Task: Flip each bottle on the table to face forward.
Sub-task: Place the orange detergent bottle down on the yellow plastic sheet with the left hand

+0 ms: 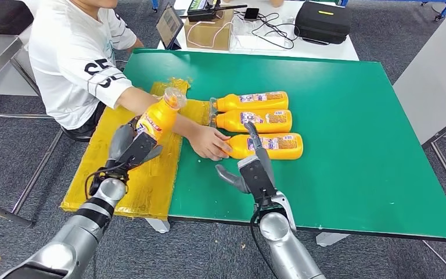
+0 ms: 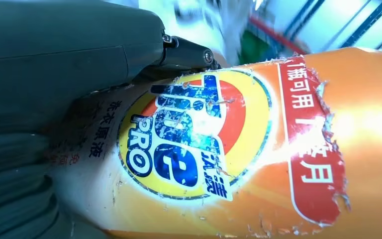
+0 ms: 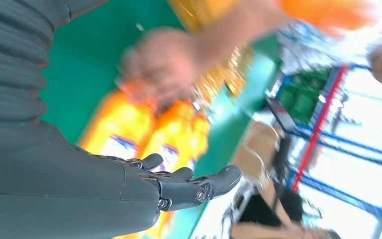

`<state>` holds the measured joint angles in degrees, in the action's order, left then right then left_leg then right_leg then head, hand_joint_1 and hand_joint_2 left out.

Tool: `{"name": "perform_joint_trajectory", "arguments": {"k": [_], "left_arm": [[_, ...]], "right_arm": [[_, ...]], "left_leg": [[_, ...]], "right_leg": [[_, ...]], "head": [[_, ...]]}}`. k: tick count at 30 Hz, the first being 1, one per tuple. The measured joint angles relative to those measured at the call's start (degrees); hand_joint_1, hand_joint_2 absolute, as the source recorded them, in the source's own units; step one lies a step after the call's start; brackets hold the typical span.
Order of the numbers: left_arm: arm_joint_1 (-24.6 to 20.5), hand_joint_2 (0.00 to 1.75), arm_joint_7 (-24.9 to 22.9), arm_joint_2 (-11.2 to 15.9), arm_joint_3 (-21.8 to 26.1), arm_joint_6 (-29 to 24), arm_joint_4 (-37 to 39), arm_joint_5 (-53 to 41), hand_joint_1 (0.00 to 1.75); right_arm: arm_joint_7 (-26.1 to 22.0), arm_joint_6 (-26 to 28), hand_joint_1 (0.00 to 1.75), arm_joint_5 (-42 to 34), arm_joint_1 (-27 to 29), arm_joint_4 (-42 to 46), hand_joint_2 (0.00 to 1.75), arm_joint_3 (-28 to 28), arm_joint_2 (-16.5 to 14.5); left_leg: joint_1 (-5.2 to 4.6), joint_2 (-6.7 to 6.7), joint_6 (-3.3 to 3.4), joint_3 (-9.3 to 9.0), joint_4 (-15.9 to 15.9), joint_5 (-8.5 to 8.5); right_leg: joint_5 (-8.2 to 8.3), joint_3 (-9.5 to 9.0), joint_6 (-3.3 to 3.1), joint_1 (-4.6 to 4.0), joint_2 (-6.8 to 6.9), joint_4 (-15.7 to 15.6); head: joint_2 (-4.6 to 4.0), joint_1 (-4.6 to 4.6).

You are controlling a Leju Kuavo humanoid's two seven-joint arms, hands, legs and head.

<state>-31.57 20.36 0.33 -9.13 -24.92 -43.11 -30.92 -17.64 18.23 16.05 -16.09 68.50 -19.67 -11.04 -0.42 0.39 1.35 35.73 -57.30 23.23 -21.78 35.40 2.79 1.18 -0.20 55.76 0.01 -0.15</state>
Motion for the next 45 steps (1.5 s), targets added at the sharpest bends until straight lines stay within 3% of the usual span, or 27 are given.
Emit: {"name": "perform_joint_trajectory", "arguments": {"k": [8,15,31,35,45], "left_arm": [[-4.75,1.75,0.20,7.90,-0.48,1.00,11.10,-18.08,1.75],[-5.50,1.75,5.67,14.73,-3.13,8.86,15.78,-23.47,1.75],[-4.95,1.75,11.07,20.56,-3.83,13.58,17.83,-22.21,1.75],[-4.71,1.75,11.18,20.87,-3.84,13.68,17.86,-21.95,0.02],[-3.52,1.75,10.62,20.48,-3.48,12.42,18.14,-20.52,0.00]], "right_arm": [[-0.79,-2.56,0.00,-2.05,-0.07,3.23,1.75,1.56,1.45],[-0.93,-3.87,0.00,-3.28,-0.84,3.43,1.75,1.54,2.79],[-0.89,-4.93,0.00,-3.89,-2.18,3.47,1.75,1.08,4.06],[-0.88,-5.04,0.00,-3.90,-2.35,3.46,1.75,0.96,4.10],[-0.49,-5.85,0.00,-3.76,-3.45,2.37,1.75,0.03,4.13]], "left_leg": [[0.00,-0.07,0.00,0.03,0.00,0.00],[0.00,-0.10,0.00,0.06,0.02,0.00],[0.00,-0.08,0.00,0.00,0.04,0.00],[0.00,-0.08,0.00,-0.01,0.04,0.00],[0.00,0.08,0.00,-0.05,0.03,-0.01]], "right_leg": [[0.00,0.03,0.00,0.00,-0.03,0.00],[-0.01,0.09,-0.02,0.00,-0.02,0.00],[0.00,0.01,-0.03,0.00,-0.01,0.01],[0.00,-0.02,-0.03,0.01,-0.01,0.01],[-0.01,-0.09,-0.03,0.01,0.03,0.00]], "head": [[0.00,0.02],[0.01,0.01],[0.00,0.01],[0.00,0.01],[0.00,0.00]]}}
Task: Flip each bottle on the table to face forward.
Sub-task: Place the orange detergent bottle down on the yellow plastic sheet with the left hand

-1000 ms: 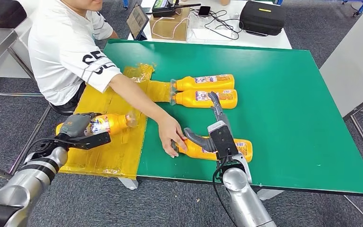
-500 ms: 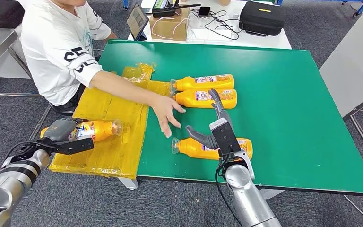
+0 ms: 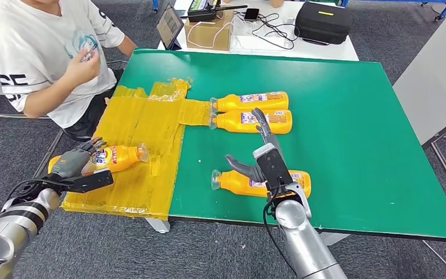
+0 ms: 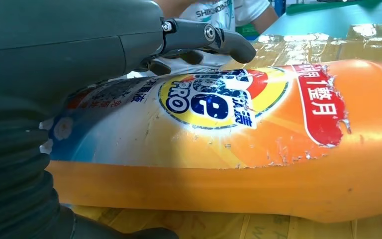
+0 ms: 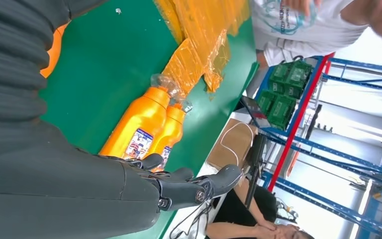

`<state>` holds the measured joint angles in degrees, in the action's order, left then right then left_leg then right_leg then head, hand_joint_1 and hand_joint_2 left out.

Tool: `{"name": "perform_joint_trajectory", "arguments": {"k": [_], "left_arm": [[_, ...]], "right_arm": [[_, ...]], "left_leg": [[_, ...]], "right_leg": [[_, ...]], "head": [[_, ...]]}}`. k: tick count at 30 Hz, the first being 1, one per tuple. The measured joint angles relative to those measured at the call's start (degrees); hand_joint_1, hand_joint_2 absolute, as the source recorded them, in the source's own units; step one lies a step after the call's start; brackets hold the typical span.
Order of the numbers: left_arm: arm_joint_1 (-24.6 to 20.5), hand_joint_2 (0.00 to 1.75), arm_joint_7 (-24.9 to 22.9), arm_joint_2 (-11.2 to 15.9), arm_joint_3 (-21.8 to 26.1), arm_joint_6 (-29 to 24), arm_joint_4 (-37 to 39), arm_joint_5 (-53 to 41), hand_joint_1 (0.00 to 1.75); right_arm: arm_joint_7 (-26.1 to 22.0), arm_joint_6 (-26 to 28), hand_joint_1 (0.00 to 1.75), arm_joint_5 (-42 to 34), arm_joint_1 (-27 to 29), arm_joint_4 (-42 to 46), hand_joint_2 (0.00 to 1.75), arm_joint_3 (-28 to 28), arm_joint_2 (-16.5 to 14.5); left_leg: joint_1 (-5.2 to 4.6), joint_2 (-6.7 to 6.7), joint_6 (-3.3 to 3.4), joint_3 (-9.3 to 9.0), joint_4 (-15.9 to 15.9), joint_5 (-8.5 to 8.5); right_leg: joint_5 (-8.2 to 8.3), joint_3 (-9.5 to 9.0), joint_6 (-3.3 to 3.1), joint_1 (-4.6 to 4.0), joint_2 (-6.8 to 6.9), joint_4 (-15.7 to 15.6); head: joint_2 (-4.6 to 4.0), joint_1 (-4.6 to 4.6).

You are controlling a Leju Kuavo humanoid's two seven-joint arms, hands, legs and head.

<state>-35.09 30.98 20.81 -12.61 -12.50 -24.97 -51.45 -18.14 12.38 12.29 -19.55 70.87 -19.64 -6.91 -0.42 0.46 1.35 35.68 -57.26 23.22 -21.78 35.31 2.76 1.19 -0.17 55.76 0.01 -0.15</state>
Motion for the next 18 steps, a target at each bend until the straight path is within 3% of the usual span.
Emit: {"name": "perform_joint_trajectory", "arguments": {"k": [8,11,12,14,15,18], "left_arm": [[1.36,1.75,3.71,-1.12,2.63,-0.93,-0.13,4.61,0.00],[2.31,1.75,4.92,-1.56,4.21,-1.04,-0.71,6.05,0.00],[2.59,1.31,5.18,-1.68,4.66,-1.04,-0.94,6.40,0.00],[3.14,0.44,5.80,-1.91,5.51,-1.04,-1.42,7.20,0.00],[3.48,0.00,6.20,-2.02,6.00,-1.08,-1.72,7.69,0.00],[5.00,0.00,7.63,-2.56,7.84,-1.54,-3.38,10.16,0.00]], "right_arm": [[3.02,-0.85,0.00,3.17,-1.29,-1.97,1.75,-1.13,0.56],[4.03,-0.90,0.00,4.60,-1.56,-3.04,0.44,-1.60,0.93],[4.24,-0.88,0.00,4.99,-1.64,-3.34,0.00,-1.69,1.05],[4.77,-0.78,0.00,6.05,-1.79,-3.82,0.00,-1.88,1.28],[5.07,-0.71,0.00,6.68,-1.84,-4.03,0.44,-2.00,1.40],[6.26,-0.32,0.00,9.34,-1.83,-4.48,1.75,-2.51,1.87]], "left_leg": [[-0.01,0.02,0.02,-0.07,0.00,-0.02],[-0.01,0.03,0.02,-0.07,0.00,-0.02],[-0.01,0.03,0.02,-0.08,0.00,-0.03],[-0.01,0.02,0.02,-0.08,0.00,-0.03],[0.00,0.02,0.02,-0.08,0.00,-0.03],[0.00,0.01,0.02,-0.09,0.00,-0.03]], "right_leg": [[-0.01,-0.07,0.00,0.01,0.02,-0.01],[-0.01,-0.08,0.00,0.01,0.03,-0.01],[-0.01,-0.08,0.00,0.00,0.03,-0.01],[0.00,-0.07,0.00,0.00,0.02,-0.01],[-0.01,-0.07,0.00,0.00,0.02,-0.01],[-0.01,-0.06,0.00,-0.01,0.02,-0.01]], "head": [[0.01,0.01],[0.00,0.01],[0.00,0.01],[0.00,0.01],[0.01,0.01],[0.01,0.01]]}}
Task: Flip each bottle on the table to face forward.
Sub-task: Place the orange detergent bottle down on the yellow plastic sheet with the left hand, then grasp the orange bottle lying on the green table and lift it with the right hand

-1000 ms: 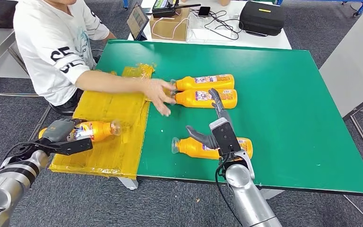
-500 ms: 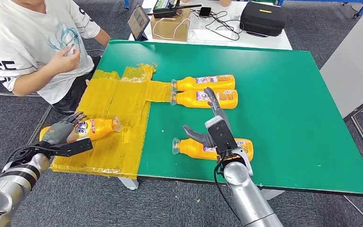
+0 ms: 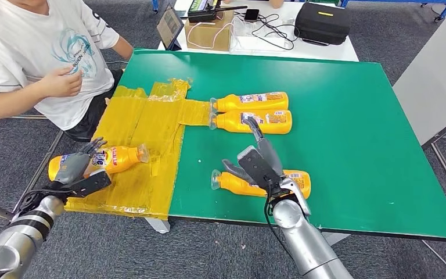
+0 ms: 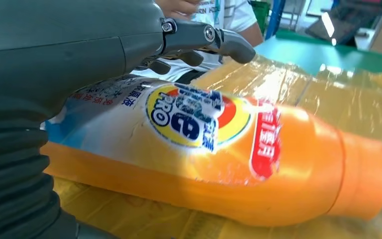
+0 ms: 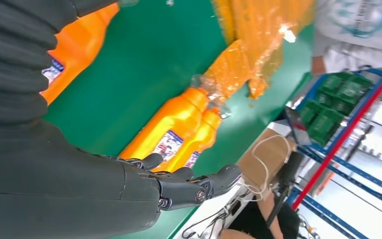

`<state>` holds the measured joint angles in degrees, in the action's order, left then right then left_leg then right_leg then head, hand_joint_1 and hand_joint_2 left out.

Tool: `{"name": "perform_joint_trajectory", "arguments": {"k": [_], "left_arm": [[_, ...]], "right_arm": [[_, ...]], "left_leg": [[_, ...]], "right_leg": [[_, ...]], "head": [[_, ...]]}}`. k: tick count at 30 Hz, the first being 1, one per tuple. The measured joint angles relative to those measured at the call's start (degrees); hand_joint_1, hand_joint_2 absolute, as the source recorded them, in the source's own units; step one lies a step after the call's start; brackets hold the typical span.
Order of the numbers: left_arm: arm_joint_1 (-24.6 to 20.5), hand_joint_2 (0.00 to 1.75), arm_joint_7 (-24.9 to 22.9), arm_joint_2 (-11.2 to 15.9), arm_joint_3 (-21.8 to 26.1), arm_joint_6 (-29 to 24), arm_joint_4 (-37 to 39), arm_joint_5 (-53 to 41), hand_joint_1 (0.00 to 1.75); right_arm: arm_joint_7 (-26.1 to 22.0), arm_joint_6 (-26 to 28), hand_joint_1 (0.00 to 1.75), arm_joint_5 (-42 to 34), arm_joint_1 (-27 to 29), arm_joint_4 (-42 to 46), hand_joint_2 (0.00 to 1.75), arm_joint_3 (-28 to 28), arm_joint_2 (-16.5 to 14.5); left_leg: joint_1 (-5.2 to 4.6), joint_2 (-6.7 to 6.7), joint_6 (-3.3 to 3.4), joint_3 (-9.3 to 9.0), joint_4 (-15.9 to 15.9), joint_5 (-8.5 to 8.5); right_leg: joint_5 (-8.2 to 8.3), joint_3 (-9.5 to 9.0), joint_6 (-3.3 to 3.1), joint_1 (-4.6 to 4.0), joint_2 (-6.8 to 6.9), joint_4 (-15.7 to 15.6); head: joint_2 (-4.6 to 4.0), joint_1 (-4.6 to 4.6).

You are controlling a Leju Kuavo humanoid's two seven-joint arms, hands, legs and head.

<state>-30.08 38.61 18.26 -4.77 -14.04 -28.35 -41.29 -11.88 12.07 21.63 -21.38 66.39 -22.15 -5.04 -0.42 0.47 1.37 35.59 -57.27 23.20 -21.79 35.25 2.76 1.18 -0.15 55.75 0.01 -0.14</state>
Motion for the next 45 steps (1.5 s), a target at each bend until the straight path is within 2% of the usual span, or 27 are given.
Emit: {"name": "perform_joint_trajectory", "arguments": {"k": [6,13,17,23,30,40,41,42,45], "left_arm": [[4.87,0.00,1.39,-2.59,5.53,2.93,-7.80,8.86,0.00],[8.28,0.00,1.17,-5.87,10.21,6.96,-15.24,13.80,0.00],[8.82,1.75,-0.53,-8.01,11.70,8.71,-17.84,14.95,0.00],[8.05,1.75,-2.64,-10.62,12.94,11.36,-19.70,18.32,0.00],[7.56,1.75,-3.67,-12.40,14.13,13.38,-20.76,20.93,0.00],[8.60,1.75,-10.00,-16.79,14.59,19.69,-24.18,29.17,0.00],[8.91,1.75,-10.55,-17.33,14.12,19.71,-24.78,29.27,0.00],[9.22,1.75,-11.03,-17.83,13.57,19.69,-25.36,29.31,0.00],[9.90,1.75,-12.14,-19.00,11.80,19.93,-26.85,29.92,0.00]], "right_arm": [[3.58,0.57,0.00,7.87,1.26,0.29,1.75,-0.69,1.96],[6.43,0.53,0.00,13.40,3.38,2.00,1.75,-1.01,4.31],[8.84,-0.66,0.00,16.99,4.41,2.75,1.75,-1.09,6.02],[11.94,-3.80,0.00,21.02,4.69,2.69,1.75,-1.15,8.37],[13.30,-4.73,0.00,22.62,4.72,2.55,1.75,-1.21,9.81],[18.84,-9.91,0.00,30.00,5.42,1.47,1.75,-1.20,13.49],[19.19,-10.72,0.04,30.58,5.24,1.01,1.75,-1.22,13.96],[19.43,-11.46,0.17,31.02,4.99,0.49,1.75,-1.23,14.38],[19.59,-13.36,1.42,31.74,3.89,-1.26,1.75,-1.31,15.38]], "left_leg": [[-0.01,0.00,0.01,0.04,-0.01,0.01],[-0.02,0.01,0.02,0.11,-0.02,0.02],[-0.02,0.00,0.02,0.14,-0.02,0.02],[-0.02,0.00,0.02,0.15,-0.03,0.02],[-0.01,-0.04,0.02,0.15,-0.03,0.02],[-0.06,0.00,0.04,0.21,-0.04,0.04],[-0.06,0.00,0.04,0.21,-0.04,0.04],[-0.06,0.01,0.04,0.21,-0.04,0.04],[-0.06,0.00,0.04,0.21,-0.05,0.04]], "right_leg": [[0.00,0.03,0.00,0.01,0.00,-0.03],[0.00,0.10,0.01,0.01,0.00,-0.08],[0.01,0.11,0.02,0.01,0.00,-0.08],[0.02,0.12,0.03,0.01,0.00,-0.08],[0.02,0.16,0.03,0.00,-0.01,-0.08],[0.02,0.15,0.04,0.04,0.00,-0.09],[0.02,0.15,0.04,0.04,0.01,-0.09],[0.02,0.15,0.04,0.04,0.01,-0.09],[0.03,0.14,0.05,0.04,0.01,-0.10]], "head": [[-0.01,0.01],[0.00,0.00],[0.00,0.00],[0.01,0.01],[-0.01,-0.01],[0.00,-0.01],[0.00,-0.01],[0.00,-0.01],[0.00,-0.02]]}}
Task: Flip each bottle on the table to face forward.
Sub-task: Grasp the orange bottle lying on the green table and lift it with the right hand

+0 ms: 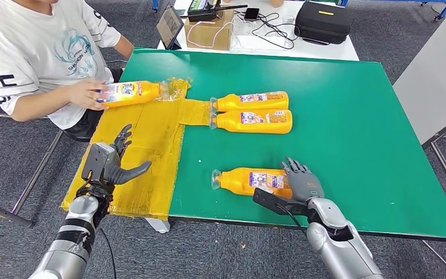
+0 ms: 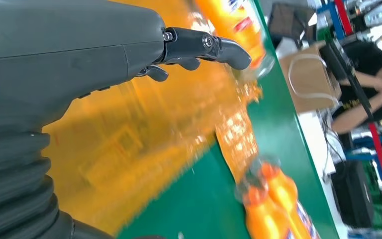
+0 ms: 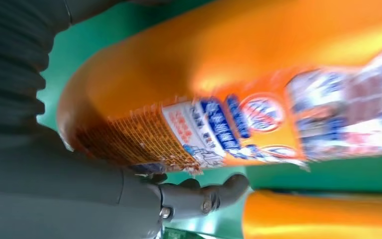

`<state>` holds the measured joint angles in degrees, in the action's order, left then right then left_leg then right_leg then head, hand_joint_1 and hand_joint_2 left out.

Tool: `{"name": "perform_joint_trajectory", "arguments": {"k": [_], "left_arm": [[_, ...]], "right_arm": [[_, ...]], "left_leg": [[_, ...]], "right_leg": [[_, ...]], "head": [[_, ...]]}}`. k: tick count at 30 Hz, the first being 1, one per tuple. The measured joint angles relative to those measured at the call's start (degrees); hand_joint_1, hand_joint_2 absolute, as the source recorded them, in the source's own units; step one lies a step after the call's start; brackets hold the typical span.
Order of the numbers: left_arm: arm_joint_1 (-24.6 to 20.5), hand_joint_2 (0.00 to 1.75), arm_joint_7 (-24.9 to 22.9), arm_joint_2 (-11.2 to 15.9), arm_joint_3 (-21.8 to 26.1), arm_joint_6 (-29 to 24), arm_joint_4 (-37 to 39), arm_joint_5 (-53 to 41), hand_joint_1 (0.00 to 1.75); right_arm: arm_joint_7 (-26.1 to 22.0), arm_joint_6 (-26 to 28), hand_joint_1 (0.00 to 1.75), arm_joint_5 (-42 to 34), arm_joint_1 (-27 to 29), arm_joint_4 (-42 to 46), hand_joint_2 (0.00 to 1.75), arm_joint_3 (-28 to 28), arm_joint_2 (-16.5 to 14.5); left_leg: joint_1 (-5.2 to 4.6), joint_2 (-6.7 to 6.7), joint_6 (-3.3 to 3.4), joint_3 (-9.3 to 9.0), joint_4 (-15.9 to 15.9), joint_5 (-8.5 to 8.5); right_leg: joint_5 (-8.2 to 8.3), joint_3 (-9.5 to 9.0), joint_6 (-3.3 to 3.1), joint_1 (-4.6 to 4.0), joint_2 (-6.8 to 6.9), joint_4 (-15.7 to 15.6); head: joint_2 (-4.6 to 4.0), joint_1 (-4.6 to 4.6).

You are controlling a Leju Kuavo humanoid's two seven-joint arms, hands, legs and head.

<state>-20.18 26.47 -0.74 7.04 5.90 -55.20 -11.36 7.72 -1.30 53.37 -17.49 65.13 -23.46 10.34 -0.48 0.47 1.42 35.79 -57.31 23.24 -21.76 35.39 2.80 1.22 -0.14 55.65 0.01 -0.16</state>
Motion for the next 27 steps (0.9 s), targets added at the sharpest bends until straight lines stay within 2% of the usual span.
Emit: {"name": "perform_joint_trajectory", "arguments": {"k": [1,9,17,21,27], "left_arm": [[0.14,1.75,-0.33,-0.28,-0.64,0.19,-0.46,0.36,0.00],[0.99,1.75,-2.07,-1.51,-5.32,1.25,-3.43,2.80,0.00],[1.11,1.75,-3.37,-1.62,-6.80,0.76,-3.62,3.68,0.00],[0.82,1.75,-3.56,-1.73,-7.97,-1.83,-2.97,3.47,0.00],[-0.47,1.75,-3.35,-3.05,-9.45,-2.86,-1.12,5.33,0.00]], "right_arm": [[0.00,-0.68,1.72,0.14,-0.48,-0.70,1.75,-0.08,0.31],[-0.41,-3.12,1.75,-0.21,-4.22,-5.80,1.75,-1.31,2.07],[-2.63,-2.75,1.75,-4.22,-5.63,-7.89,1.75,-1.67,2.01],[-7.07,2.22,1.75,-12.05,-4.95,-8.17,1.75,0.07,-0.68],[-12.66,9.98,1.75,-22.40,-1.90,-7.04,1.75,3.44,-8.79]], "left_leg": [[0.00,0.00,0.00,-0.01,0.00,0.00],[0.01,0.01,0.01,-0.19,0.01,-0.01],[0.01,0.05,0.04,-0.24,0.00,-0.03],[0.02,-0.05,0.03,-0.22,0.01,-0.02],[0.12,-0.10,-0.03,-0.14,0.02,-0.03]], "right_leg": [[0.00,0.00,0.00,0.00,0.00,0.00],[-0.01,-0.19,-0.01,-0.01,0.00,-0.01],[0.00,-0.27,0.01,-0.01,0.03,-0.02],[0.01,-0.23,0.01,-0.03,-0.01,-0.01],[0.00,-0.09,-0.02,-0.12,-0.03,0.02]], "head": [[0.00,0.00],[-0.01,0.01],[-0.01,0.00],[-0.01,0.02],[-0.01,-0.01]]}}
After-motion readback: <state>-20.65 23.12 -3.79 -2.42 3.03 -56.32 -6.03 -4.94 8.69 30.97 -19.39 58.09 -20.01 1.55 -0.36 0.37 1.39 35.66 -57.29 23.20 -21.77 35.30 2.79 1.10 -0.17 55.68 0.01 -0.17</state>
